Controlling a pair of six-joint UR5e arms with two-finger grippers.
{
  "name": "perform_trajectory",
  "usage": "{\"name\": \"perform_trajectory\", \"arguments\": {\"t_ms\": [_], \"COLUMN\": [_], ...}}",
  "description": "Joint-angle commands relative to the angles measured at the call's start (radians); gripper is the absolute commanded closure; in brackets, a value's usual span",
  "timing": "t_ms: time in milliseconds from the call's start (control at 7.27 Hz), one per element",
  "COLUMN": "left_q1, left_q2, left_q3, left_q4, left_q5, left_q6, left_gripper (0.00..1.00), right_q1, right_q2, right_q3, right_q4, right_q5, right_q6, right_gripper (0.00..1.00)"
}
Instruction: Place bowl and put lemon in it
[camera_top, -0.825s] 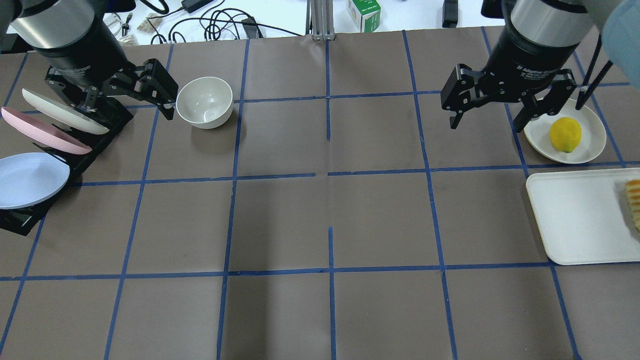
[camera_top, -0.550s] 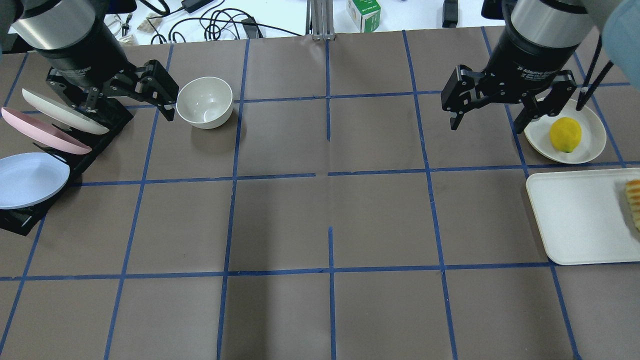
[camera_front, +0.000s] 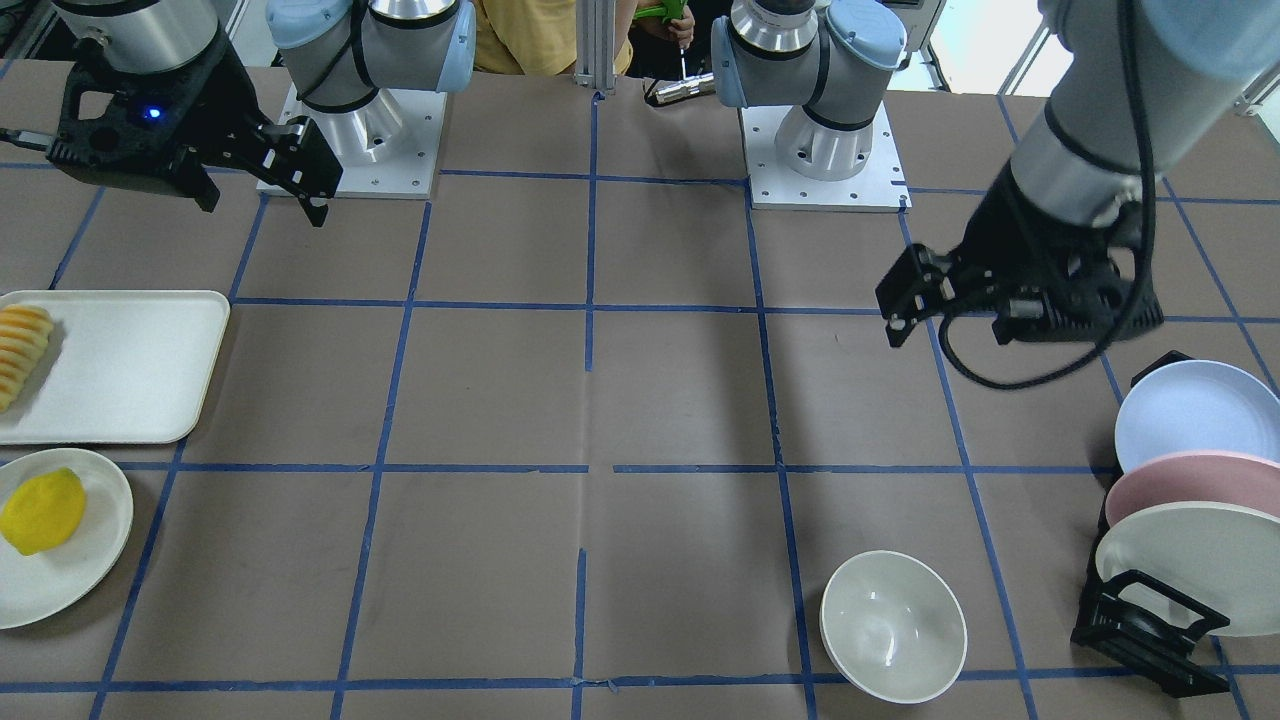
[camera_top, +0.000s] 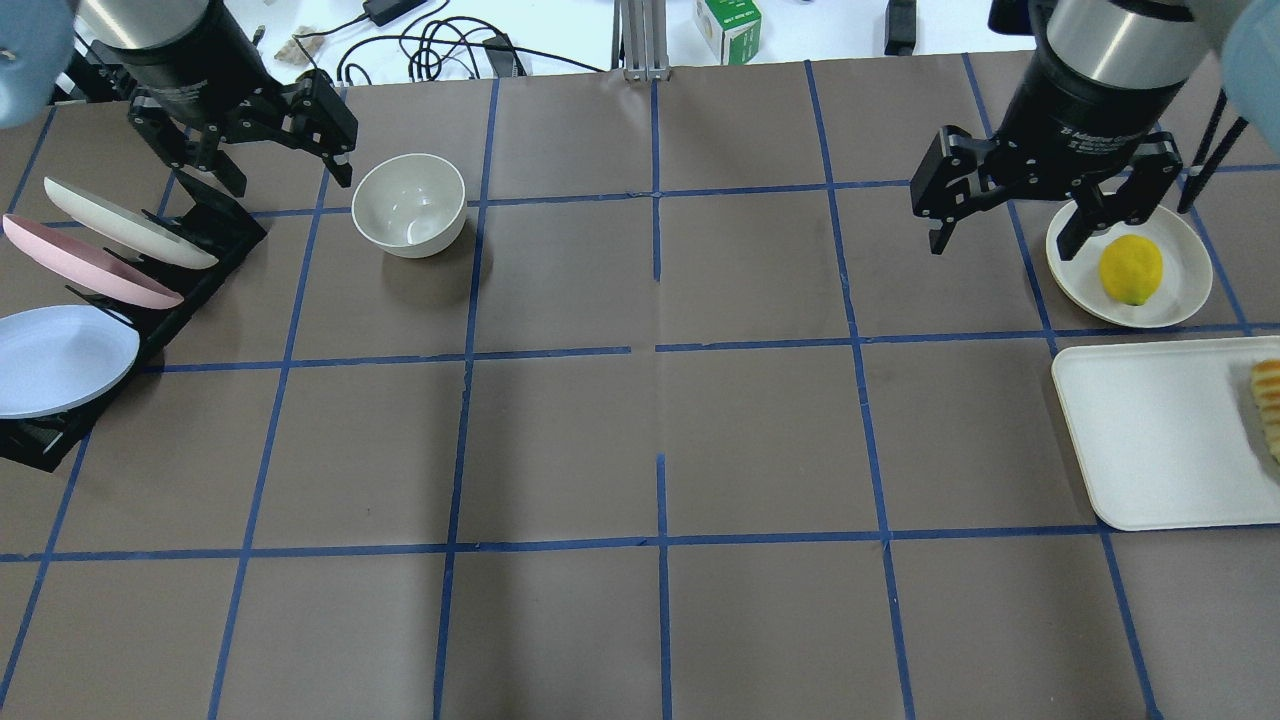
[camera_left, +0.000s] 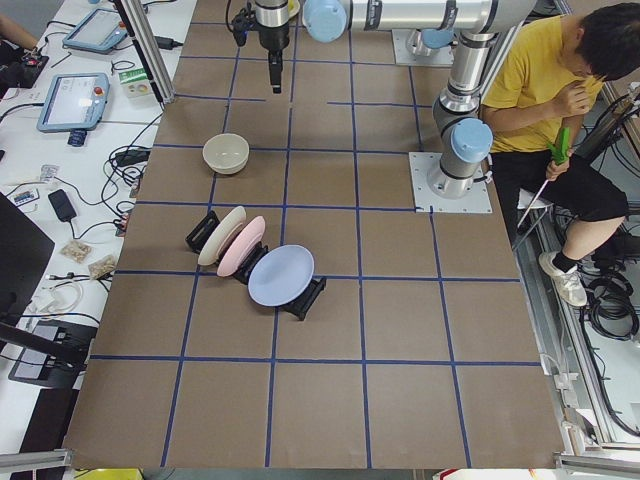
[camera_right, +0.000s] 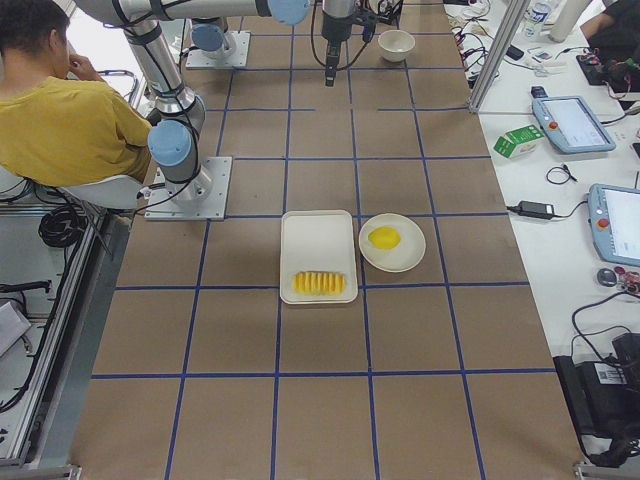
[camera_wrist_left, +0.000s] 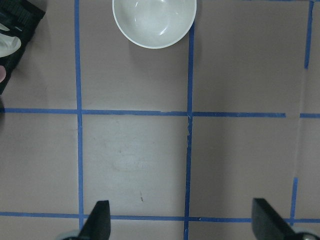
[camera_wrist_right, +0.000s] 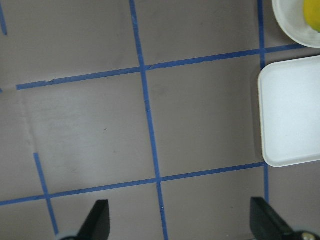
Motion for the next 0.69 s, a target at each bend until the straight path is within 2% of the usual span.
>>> {"name": "perform_trajectory", "arguments": {"t_ms": [0, 138, 275, 412, 550], "left_q1": [0.109, 0.127, 0.128, 0.128, 0.128], "left_q2": [-0.196, -0.255, -0.319, -0.379, -0.425], "left_q3": [0.030, 0.045, 0.056, 0.058, 0.059], "left_q4": [0.154, 0.212, 0.353, 0.411, 0.422], "left_q5": [-0.012, -0.018, -0.021, -0.027, -0.029], "left_q6": [0.190, 0.211, 0.241, 0.254, 0.213], "left_gripper": [0.00, 0.00, 0.00, 0.00, 0.00], "right_q1": [-0.178, -0.251, -0.289, -0.308, -0.322], "right_q2": [0.071, 0.131, 0.192, 0.255, 0.306], "right_q3": [0.000, 0.000, -0.002, 0.000, 0.000], "right_q4": [-0.028, -0.089, -0.210, -0.281, -0.286], "right_q5": [-0.016, -0.016, -0.019, -0.026, -0.024], "right_q6": [-0.145, -0.217, -0.279, -0.319, -0.338], "right_gripper": [0.00, 0.00, 0.00, 0.00, 0.00]}}
